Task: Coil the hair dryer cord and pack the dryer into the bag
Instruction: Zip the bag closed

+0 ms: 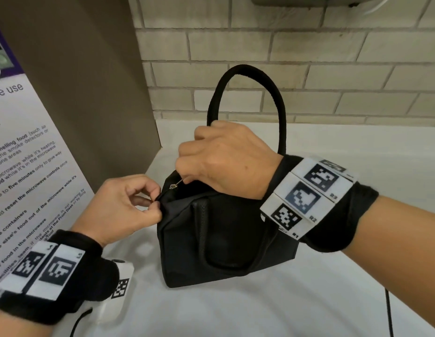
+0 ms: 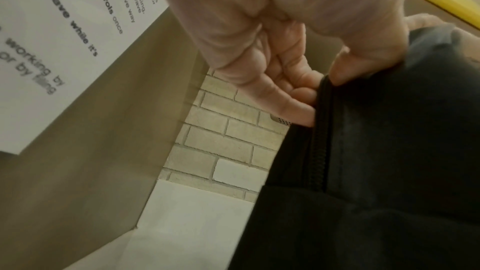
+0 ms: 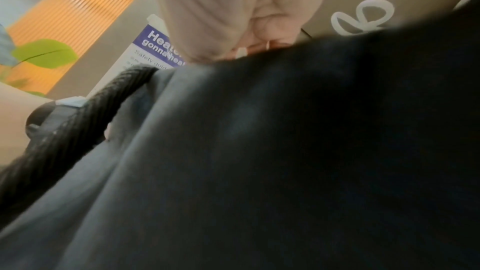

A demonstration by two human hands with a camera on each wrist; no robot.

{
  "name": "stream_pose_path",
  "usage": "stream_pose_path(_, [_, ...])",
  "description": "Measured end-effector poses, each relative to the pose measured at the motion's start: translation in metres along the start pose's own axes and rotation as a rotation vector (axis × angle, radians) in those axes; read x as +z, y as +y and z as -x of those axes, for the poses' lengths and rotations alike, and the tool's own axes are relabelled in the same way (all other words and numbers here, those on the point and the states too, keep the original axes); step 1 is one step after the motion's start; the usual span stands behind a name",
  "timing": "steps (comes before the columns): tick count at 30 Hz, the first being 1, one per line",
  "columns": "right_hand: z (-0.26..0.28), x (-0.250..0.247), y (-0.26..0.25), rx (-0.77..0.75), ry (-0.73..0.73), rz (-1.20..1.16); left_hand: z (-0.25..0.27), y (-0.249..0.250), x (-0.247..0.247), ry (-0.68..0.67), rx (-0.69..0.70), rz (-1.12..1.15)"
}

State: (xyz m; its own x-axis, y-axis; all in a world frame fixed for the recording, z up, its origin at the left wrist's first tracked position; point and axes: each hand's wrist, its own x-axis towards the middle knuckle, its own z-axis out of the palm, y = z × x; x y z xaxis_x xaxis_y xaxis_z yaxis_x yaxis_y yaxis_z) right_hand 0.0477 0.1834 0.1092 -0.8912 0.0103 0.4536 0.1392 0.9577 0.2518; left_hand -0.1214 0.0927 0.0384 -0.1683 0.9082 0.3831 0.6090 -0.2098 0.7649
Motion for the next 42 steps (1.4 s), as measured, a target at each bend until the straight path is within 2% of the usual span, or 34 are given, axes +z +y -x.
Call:
stream_pose_path(2, [0.002,-0.010,-0.001,0.209,-0.195,-0.101,0.002,-0.002,0.003,0.044,0.008,-0.025])
stream_pose_path(4, [0.015,-0.017,0.003,0.398,-0.383,-0.313,0.006,-0.002,0.006,0.090,-0.001,-0.011])
stream_pose_path(6, [0.031,-0.025,0.005,0.472,-0.489,-0.480,0.012,-0.001,0.010,0.129,-0.002,0.009])
stream_pose_path(10, [0.046,-0.028,0.003,0.598,-0.733,-0.660,0.018,0.009,0.022,0.136,0.047,0.004])
stream_pose_path(12, [0.046,-0.026,0.002,0.699,-0.782,-0.755,0.019,0.015,0.026,0.124,0.086,-0.002])
stream_pose_path(14, [0.045,-0.023,0.001,0.779,-0.713,-0.833,0.021,0.018,0.027,0.117,0.104,-0.007])
stream_pose_path(17, [0.046,-0.024,0.002,0.883,-0.448,-0.913,0.025,0.018,0.026,0.124,0.105,-0.052])
stream_pose_path(19, [0.047,-0.029,0.003,0.891,-0.363,-0.905,0.028,0.018,0.026,0.147,0.108,-0.092])
stream_pose_path(24, [0.040,-0.042,-0.006,0.852,-0.447,-0.673,0.032,0.032,0.031,0.160,0.172,-0.181])
stream_pose_path(28, [0.028,-0.040,-0.020,0.795,-0.389,-0.516,0.031,0.048,0.038,0.147,0.211,-0.289])
stream_pose_path(30, [0.028,-0.035,-0.024,0.829,-0.328,-0.535,0.032,0.053,0.039,0.138,0.216,-0.313])
stream_pose_path(34, [0.032,-0.030,-0.026,0.923,-0.270,-0.722,0.035,0.054,0.040,0.096,0.219,-0.360])
stream_pose_path(37, [0.033,-0.030,-0.031,0.916,-0.218,-0.734,0.035,0.054,0.040,0.073,0.214,-0.355])
stream_pose_path(42, [0.037,-0.038,-0.037,0.756,-0.113,-0.280,0.033,0.052,0.041,0.069,0.203,-0.333])
